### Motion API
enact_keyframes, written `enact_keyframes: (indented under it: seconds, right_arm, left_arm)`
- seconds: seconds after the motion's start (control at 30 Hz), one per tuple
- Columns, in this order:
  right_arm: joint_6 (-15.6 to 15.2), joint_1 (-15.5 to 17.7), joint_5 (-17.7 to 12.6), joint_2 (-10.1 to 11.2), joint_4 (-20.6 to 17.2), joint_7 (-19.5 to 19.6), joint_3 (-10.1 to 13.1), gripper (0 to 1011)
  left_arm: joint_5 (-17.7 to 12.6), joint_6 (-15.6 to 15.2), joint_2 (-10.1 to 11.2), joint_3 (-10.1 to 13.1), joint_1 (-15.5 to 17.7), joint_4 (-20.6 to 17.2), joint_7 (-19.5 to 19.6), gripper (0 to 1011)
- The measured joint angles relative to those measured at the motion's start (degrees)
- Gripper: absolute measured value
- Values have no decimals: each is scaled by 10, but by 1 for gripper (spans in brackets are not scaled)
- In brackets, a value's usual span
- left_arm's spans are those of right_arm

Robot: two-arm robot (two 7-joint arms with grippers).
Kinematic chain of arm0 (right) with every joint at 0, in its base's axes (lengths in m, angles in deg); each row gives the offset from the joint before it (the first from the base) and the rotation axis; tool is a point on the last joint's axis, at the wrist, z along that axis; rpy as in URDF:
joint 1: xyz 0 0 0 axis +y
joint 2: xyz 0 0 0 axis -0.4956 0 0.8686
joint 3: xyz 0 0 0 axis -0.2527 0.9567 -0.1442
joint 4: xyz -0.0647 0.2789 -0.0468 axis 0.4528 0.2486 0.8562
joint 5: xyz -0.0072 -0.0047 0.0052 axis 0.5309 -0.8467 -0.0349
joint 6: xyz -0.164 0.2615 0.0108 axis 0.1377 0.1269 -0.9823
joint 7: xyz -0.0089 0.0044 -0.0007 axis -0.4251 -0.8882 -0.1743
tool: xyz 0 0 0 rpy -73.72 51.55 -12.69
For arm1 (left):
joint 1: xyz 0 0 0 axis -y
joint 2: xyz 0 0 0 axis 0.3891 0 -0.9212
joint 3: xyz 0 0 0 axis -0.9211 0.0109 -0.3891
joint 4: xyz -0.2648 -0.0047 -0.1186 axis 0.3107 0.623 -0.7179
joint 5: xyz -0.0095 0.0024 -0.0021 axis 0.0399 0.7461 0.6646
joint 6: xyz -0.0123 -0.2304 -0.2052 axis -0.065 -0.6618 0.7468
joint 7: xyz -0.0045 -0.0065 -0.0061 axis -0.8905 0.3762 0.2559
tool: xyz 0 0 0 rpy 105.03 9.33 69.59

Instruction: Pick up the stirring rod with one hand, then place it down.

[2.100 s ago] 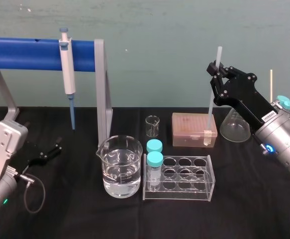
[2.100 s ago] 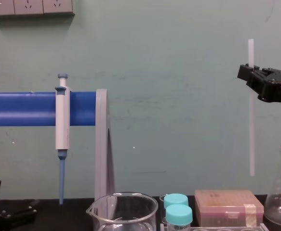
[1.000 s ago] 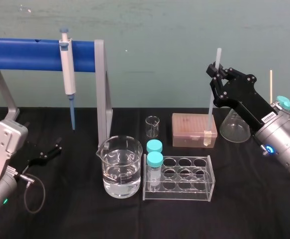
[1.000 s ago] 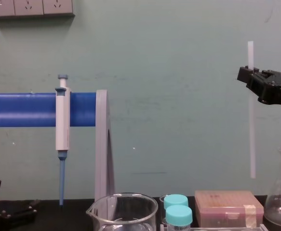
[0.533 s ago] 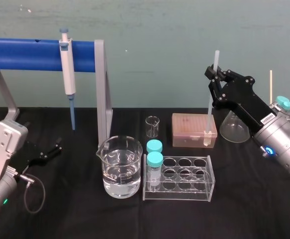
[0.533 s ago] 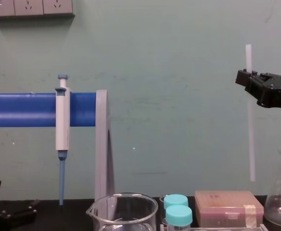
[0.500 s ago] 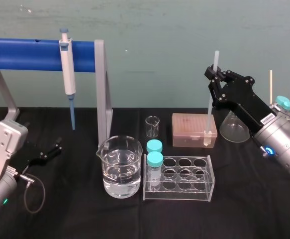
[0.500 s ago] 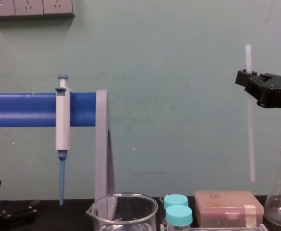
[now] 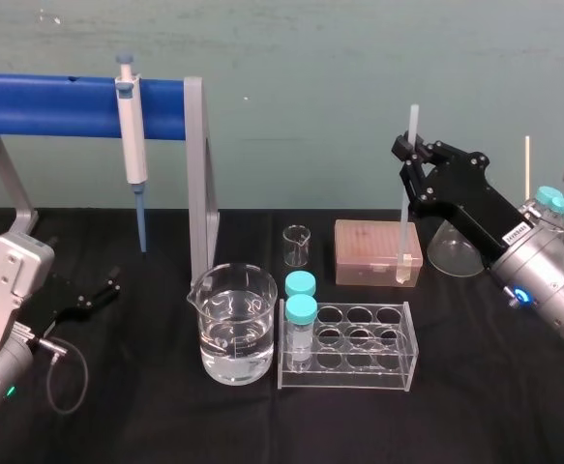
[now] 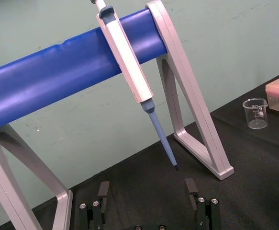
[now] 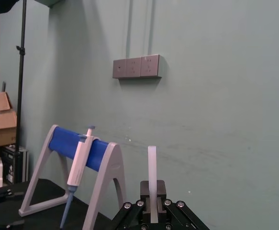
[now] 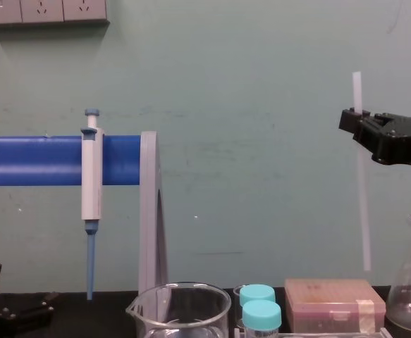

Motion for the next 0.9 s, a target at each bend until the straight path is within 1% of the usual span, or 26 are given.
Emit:
enact_keyframes:
  seconds: [0.33,0.47,0.5,0.53,0.57,0.6,0.63,0.77,0.9]
  right_arm:
    - [-1,-2,-4,5,4,-8,-5,72]
    - [2,-2,-31,5,8,-31,-5,72]
    - [4,-3,-46,5,10,-46,-7,72]
    - [4,-3,-46,5,10,-46,-7,72]
    - [8,-3,-61,7,15,-62,-9,72]
    - [10,-4,-66,8,17,-70,-10,72]
    - [13,-5,-78,10,21,-84,-13,72]
    - [20,-10,-99,13,38,-112,-21,72]
    - [27,-16,-106,15,57,-122,-28,72]
  left_arm:
    - [0,0,0,0,0,0,0,1000]
    - [0,0,0,0,0,0,0,1000]
    - [0,0,0,0,0,0,0,1000]
    - [0,0,0,0,0,0,0,1000]
    - [0,0,0,0,0,0,0,1000]
    - [0,0,0,0,0,0,0,1000]
    - [0,0,0,0,0,0,0,1000]
    - [0,0,0,0,0,0,0,1000]
    - [0,0,0,0,0,0,0,1000]
